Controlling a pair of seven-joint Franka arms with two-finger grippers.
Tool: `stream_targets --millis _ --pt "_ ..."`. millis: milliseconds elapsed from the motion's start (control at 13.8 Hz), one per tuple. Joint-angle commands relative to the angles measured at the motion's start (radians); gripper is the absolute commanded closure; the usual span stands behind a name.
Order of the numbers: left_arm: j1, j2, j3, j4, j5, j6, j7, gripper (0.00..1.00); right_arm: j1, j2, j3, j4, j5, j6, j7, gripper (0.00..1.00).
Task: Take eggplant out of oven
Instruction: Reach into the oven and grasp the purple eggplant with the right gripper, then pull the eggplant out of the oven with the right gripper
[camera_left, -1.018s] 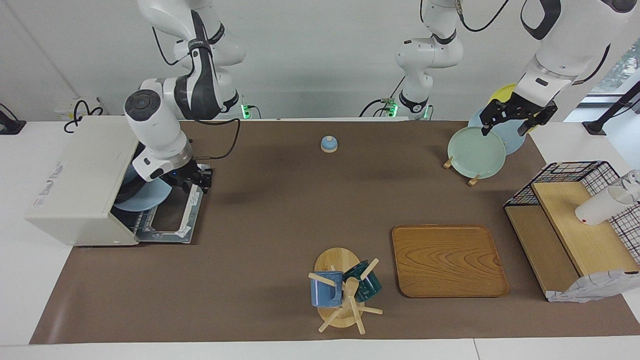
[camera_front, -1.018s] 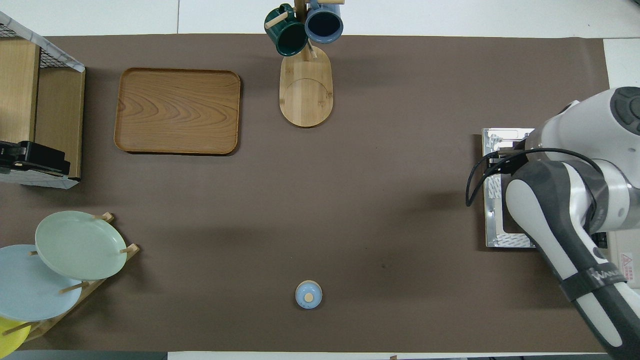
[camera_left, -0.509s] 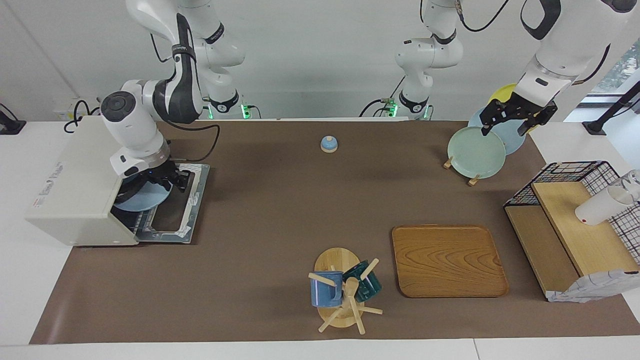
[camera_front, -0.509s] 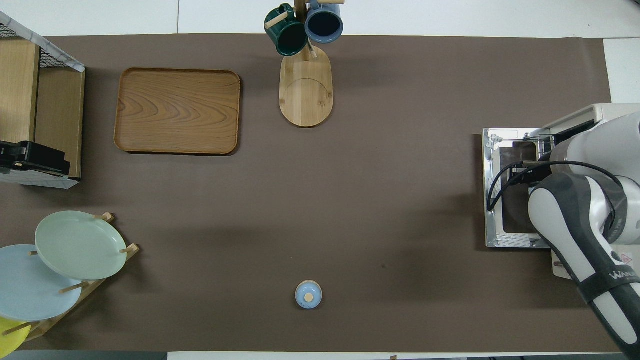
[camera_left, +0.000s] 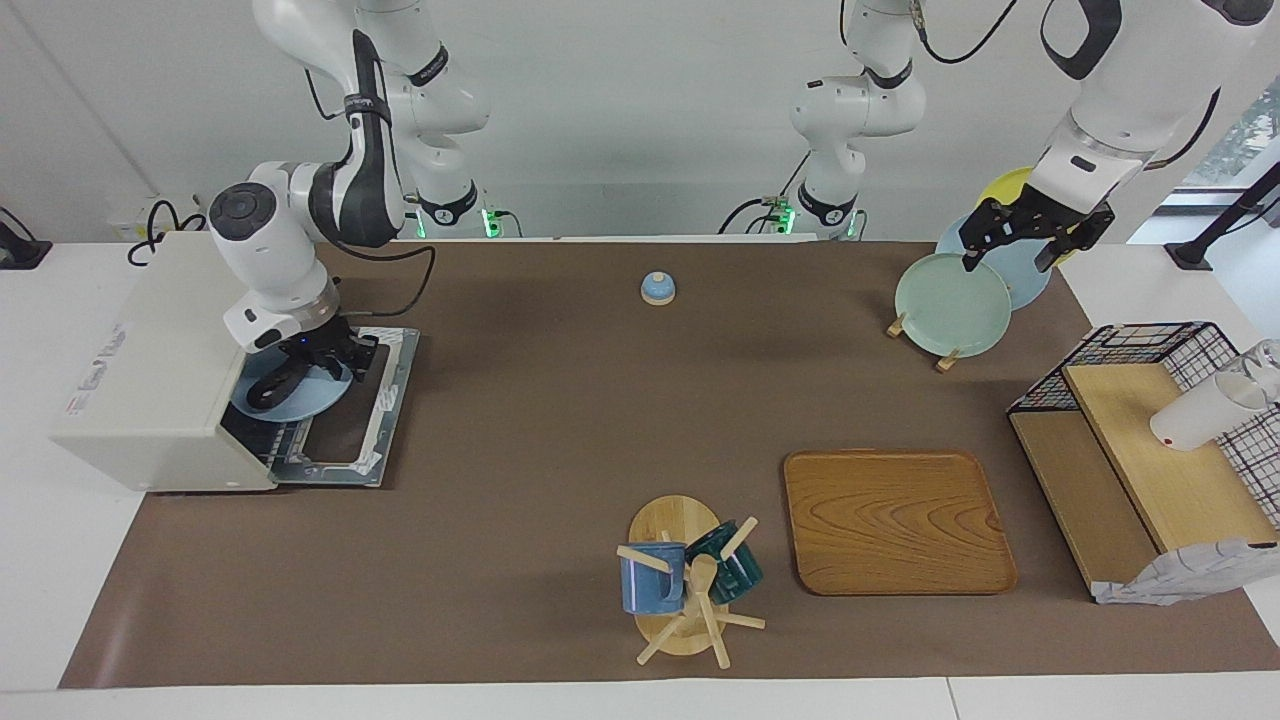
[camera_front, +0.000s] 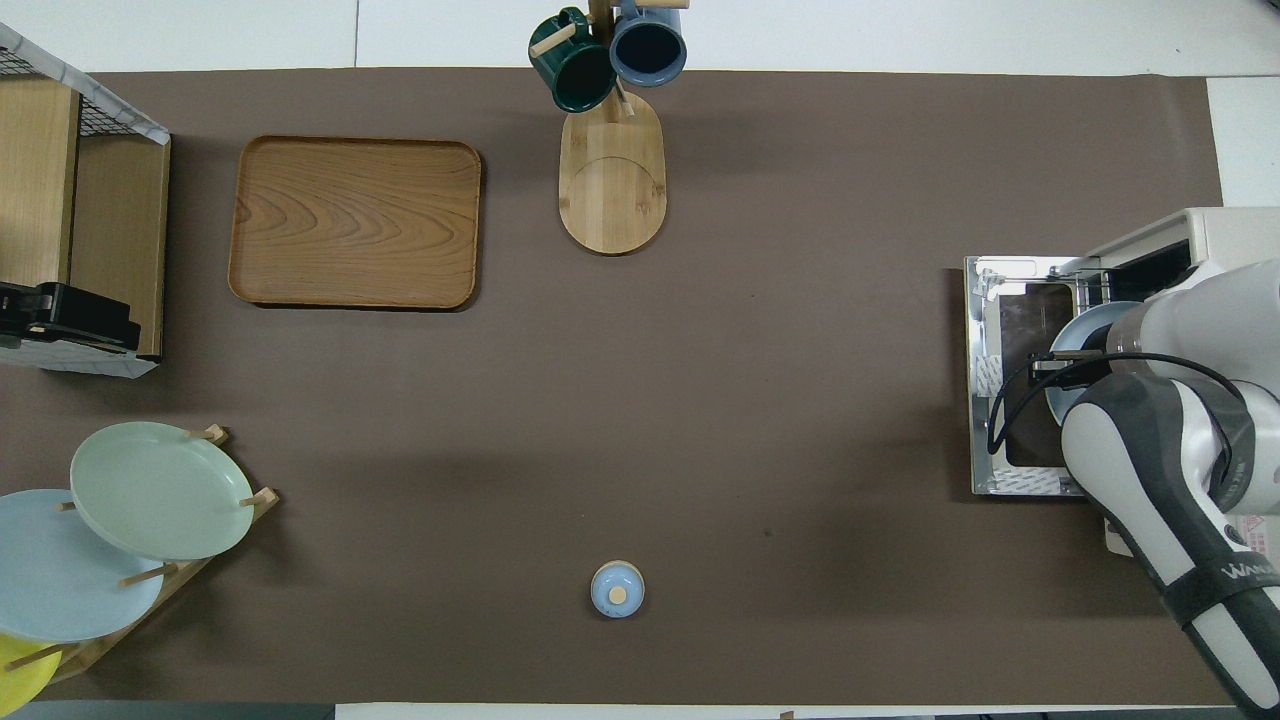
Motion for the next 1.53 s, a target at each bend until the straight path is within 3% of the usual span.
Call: stream_targets --millis 0,145,291,655,1018,1164,1309,1455 --pt "0.013 -0.027 -0.011 -0.03 0.017 0.008 -0.006 0.0 -0.026 -0.027 0.009 -0.029 -0.019 0.013 -0.021 0.65" --pt "0.013 -0.027 -0.011 -0.03 0.017 0.008 -0.006 0.0 -0.023 -0.027 0.009 -0.029 -0.024 0.01 -0.056 1.0" --pt "0.013 -0.027 -0.011 -0.03 0.017 0.008 -0.006 0.0 -0.003 -0.024 0.013 -0.004 -0.074 -0.021 -0.117 1.0" --pt "0.011 -0.027 -0.011 -0.03 0.017 0.008 -0.006 0.0 0.211 0.083 0.02 0.354 -0.117 -0.351 -0.078 1.0" --pt "0.013 -0.027 -0.011 -0.03 0.017 0.008 -0.006 0.0 0.484 0.196 0.027 0.572 -0.093 -0.441 0.276 1.0" --pt "0.011 -0.027 -0.011 -0.03 0.017 0.008 -0.006 0.0 0.615 0.354 0.029 0.753 -0.077 -0.511 0.474 1.0" --pt "0.011 -0.027 -0.011 -0.03 0.017 0.008 -0.008 0.0 0.745 0.595 0.03 1.062 -0.071 -0.585 0.685 1.0" --pt "0.013 -0.027 -0.011 -0.03 0.017 0.008 -0.006 0.0 0.772 0.635 0.044 1.097 -0.074 -0.549 0.738 1.0"
